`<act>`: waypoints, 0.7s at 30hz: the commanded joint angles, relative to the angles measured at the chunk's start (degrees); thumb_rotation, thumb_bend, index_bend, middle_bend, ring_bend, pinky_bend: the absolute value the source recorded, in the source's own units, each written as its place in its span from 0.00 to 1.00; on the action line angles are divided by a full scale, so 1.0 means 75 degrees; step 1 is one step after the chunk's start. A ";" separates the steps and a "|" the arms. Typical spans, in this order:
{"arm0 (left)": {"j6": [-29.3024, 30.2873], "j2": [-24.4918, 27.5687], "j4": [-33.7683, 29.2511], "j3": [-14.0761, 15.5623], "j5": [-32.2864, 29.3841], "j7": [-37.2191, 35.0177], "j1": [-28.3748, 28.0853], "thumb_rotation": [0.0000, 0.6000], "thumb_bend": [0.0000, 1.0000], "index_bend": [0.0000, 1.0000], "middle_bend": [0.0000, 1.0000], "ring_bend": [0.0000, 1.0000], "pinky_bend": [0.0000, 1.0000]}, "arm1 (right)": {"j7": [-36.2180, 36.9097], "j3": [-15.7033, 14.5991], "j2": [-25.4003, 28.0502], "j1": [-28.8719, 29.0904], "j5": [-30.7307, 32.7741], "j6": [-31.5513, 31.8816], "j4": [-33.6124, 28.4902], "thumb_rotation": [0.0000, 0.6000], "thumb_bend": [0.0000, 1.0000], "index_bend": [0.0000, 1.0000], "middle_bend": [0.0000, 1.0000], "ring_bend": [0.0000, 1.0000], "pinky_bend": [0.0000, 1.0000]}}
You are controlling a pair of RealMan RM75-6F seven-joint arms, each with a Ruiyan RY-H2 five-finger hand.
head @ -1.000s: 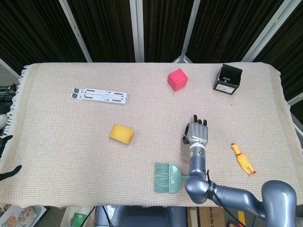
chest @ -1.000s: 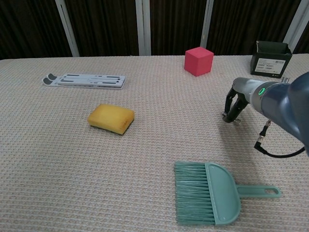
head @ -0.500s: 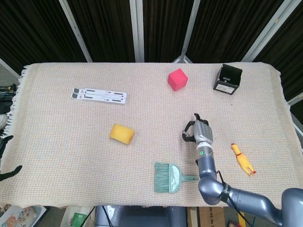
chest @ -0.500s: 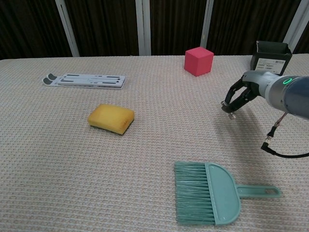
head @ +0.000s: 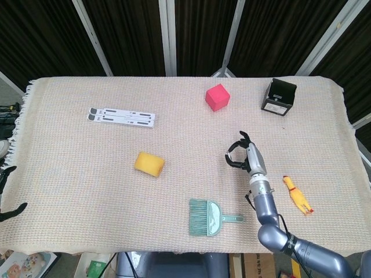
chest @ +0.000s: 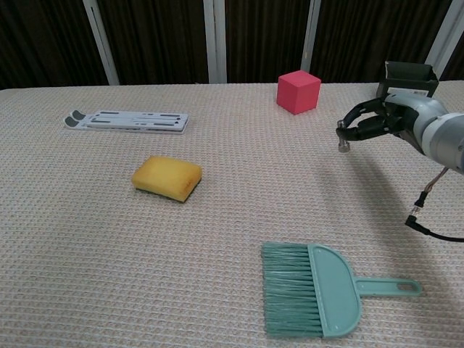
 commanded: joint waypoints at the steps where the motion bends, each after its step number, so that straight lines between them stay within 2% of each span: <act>1: -0.0009 -0.0004 -0.0003 0.0003 -0.0002 0.0016 -0.0004 1.00 0.24 0.17 0.00 0.00 0.00 | 0.1227 -0.0337 -0.0301 -0.0395 -0.1389 -0.0031 0.0827 1.00 0.43 0.68 0.10 0.14 0.00; 4: -0.0011 -0.0011 -0.0007 0.0006 -0.0003 0.0043 -0.0005 1.00 0.24 0.17 0.00 0.00 0.00 | 0.1534 -0.0602 -0.0448 -0.0407 -0.1962 0.0099 0.1314 1.00 0.44 0.68 0.10 0.14 0.00; 10: -0.0009 -0.0025 -0.0013 0.0003 -0.0007 0.0073 -0.0009 1.00 0.24 0.17 0.00 0.00 0.00 | 0.1925 -0.0934 -0.0641 -0.0388 -0.2500 0.0198 0.1891 1.00 0.44 0.68 0.10 0.14 0.00; 21: 0.0003 -0.0021 -0.0023 0.0006 -0.0005 0.0082 -0.0001 1.00 0.24 0.17 0.00 0.00 0.00 | 0.2265 -0.1191 -0.0920 -0.0333 -0.2798 0.0277 0.2451 1.00 0.43 0.68 0.10 0.12 0.00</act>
